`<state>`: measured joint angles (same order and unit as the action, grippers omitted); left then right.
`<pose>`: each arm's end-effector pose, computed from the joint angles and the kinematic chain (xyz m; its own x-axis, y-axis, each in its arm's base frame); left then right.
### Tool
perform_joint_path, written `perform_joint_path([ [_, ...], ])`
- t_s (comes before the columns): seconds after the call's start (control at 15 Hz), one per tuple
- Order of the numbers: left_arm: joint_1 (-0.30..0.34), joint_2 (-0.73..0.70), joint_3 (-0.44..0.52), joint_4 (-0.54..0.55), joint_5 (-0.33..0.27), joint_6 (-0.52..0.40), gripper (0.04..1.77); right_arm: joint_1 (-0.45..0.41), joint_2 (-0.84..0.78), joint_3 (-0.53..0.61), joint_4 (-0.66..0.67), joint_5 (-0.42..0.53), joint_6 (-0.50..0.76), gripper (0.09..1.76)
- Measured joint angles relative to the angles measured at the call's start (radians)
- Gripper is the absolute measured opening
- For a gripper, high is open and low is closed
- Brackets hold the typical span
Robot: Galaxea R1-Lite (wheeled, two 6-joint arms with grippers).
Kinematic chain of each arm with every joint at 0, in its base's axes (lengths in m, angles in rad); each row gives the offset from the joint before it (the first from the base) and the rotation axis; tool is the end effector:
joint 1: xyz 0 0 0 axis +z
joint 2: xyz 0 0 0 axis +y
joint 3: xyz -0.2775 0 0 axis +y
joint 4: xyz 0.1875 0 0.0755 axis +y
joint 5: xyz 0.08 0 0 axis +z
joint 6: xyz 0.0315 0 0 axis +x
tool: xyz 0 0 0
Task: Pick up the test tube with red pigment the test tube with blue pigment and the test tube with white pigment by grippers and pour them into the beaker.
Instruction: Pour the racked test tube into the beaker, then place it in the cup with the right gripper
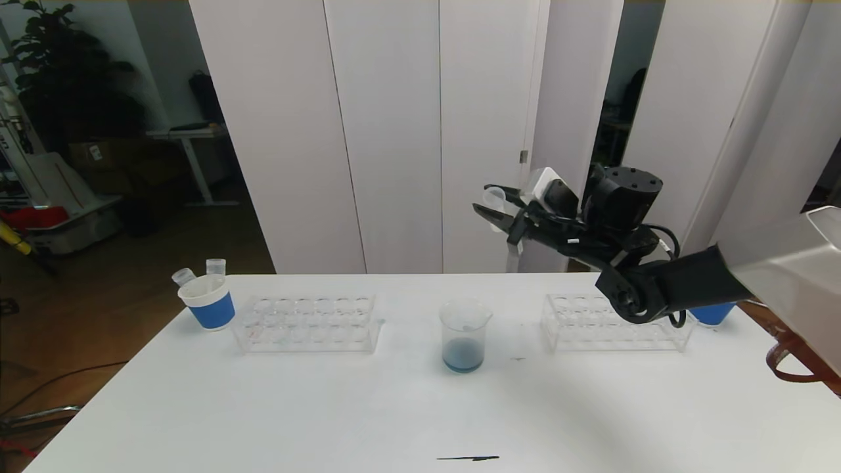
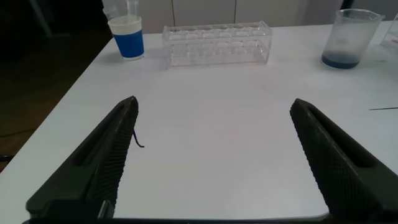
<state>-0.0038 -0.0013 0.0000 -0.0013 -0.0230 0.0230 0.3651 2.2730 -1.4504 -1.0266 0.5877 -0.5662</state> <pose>0.0214 -0.0008 0.0757 0.9996 -0.0268 0.0026 0.0267 0.9994 0.0231 0.4292 0.1827 0.1473 0.5633 0.8089 0.1686 -0.5773 0.5313 -0.6201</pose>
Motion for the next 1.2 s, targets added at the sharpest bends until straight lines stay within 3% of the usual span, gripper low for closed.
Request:
perform_joint_path([
  [1.2,0.0,0.0,0.0,0.0,0.0,0.0,1.75,0.004,0.104,-0.089,-0.012,0.206,-0.547,0.58],
])
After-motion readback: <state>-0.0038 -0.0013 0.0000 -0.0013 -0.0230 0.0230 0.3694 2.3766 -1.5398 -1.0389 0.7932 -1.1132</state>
